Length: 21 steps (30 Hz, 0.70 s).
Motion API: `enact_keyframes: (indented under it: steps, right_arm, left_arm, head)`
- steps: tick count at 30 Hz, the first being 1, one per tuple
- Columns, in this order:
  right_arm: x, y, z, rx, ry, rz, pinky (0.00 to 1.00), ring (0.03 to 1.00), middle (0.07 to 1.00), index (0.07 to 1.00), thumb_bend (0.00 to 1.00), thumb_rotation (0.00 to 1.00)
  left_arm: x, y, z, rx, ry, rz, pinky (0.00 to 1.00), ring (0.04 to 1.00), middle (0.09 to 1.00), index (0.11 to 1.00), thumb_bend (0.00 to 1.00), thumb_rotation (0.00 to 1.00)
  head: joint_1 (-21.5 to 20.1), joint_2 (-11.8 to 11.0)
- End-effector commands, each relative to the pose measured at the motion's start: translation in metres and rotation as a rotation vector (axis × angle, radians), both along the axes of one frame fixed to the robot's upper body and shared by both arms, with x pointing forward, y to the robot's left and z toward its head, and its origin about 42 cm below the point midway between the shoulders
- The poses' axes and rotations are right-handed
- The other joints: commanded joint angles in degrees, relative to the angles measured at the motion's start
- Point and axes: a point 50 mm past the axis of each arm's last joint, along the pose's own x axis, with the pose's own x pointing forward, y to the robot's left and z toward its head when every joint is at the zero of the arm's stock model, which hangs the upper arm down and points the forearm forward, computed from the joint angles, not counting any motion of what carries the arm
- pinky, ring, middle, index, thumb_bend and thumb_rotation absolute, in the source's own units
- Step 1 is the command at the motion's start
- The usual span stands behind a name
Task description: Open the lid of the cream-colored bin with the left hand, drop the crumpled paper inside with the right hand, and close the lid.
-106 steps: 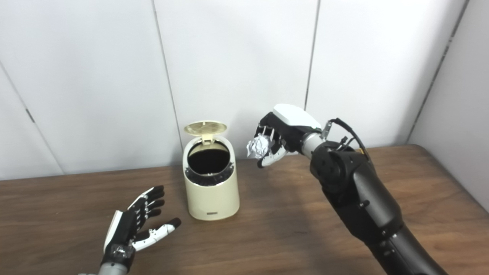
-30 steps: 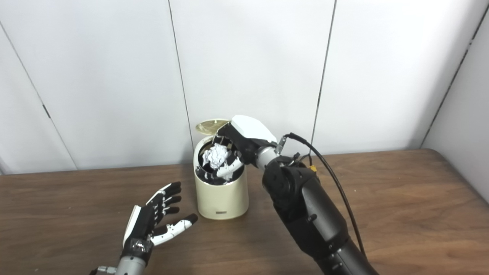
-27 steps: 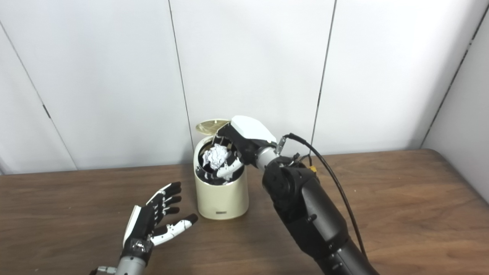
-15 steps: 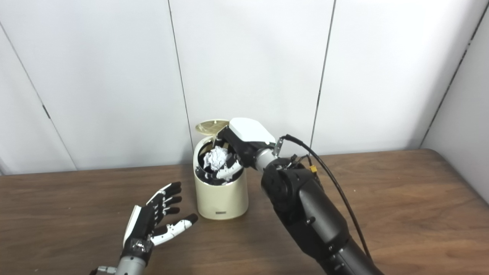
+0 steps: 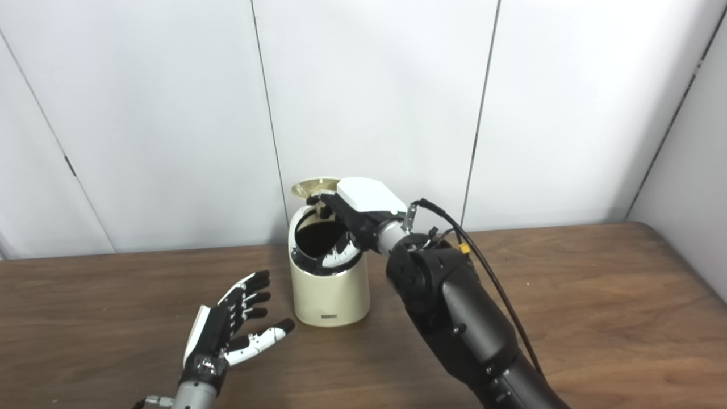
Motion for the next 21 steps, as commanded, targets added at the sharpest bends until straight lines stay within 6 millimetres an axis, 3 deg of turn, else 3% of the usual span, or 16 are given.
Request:
enact_keyframes:
  steps: [1,5,8,14,15,17,19,21]
  right_arm:
    - [0.001,0.0,0.01,-0.009,-0.021,-0.01,0.48,0.702,0.935,0.888,0.88,0.08]
    - [0.0,-0.001,0.01,-0.008,-0.022,-0.009,0.44,0.658,0.937,0.885,0.88,0.07]
    - [-0.001,-0.003,0.011,-0.009,-0.029,-0.006,0.47,0.69,0.91,0.869,0.87,0.08]
    - [-0.004,-0.008,0.02,0.041,-0.08,0.022,0.46,0.601,0.701,0.672,0.83,0.08]
    - [-0.005,-0.009,0.021,0.05,-0.086,0.027,0.38,0.507,0.642,0.635,0.81,0.07]
    - [-0.008,-0.012,0.024,0.066,-0.094,0.029,0.31,0.424,0.578,0.598,0.79,0.04]
    - [-0.011,-0.015,0.026,0.084,-0.1,0.026,0.29,0.385,0.488,0.534,0.58,0.01]
    - [-0.016,-0.019,0.03,0.101,-0.114,0.024,0.3,0.397,0.474,0.516,0.54,0.0]
  left_arm:
    - [0.007,-0.005,0.021,-0.006,-0.09,-0.014,0.75,0.82,0.864,0.886,0.74,0.17]
    - [0.007,-0.005,0.021,-0.005,-0.094,-0.016,0.75,0.816,0.861,0.881,0.74,0.17]
    - [0.006,-0.006,0.021,-0.009,-0.093,-0.017,0.75,0.815,0.861,0.879,0.75,0.17]
    - [0.007,-0.007,0.021,-0.006,-0.088,-0.018,0.75,0.814,0.862,0.877,0.74,0.16]
    - [0.007,-0.007,0.021,-0.009,-0.087,-0.018,0.75,0.814,0.862,0.877,0.74,0.16]
    - [0.007,-0.007,0.021,-0.009,-0.088,-0.019,0.75,0.81,0.862,0.876,0.73,0.15]
    - [0.007,-0.006,0.02,-0.008,-0.09,-0.02,0.74,0.808,0.862,0.876,0.73,0.15]
    - [0.007,-0.006,0.02,-0.006,-0.091,-0.02,0.74,0.809,0.864,0.876,0.74,0.16]
  head:
    - [-0.02,0.04]
    - [0.14,0.1]
    - [0.18,0.25]
    - [0.36,0.2]
    - [0.36,0.2]
    - [0.36,0.2]
    - [0.55,0.08]
    - [0.57,0.11]
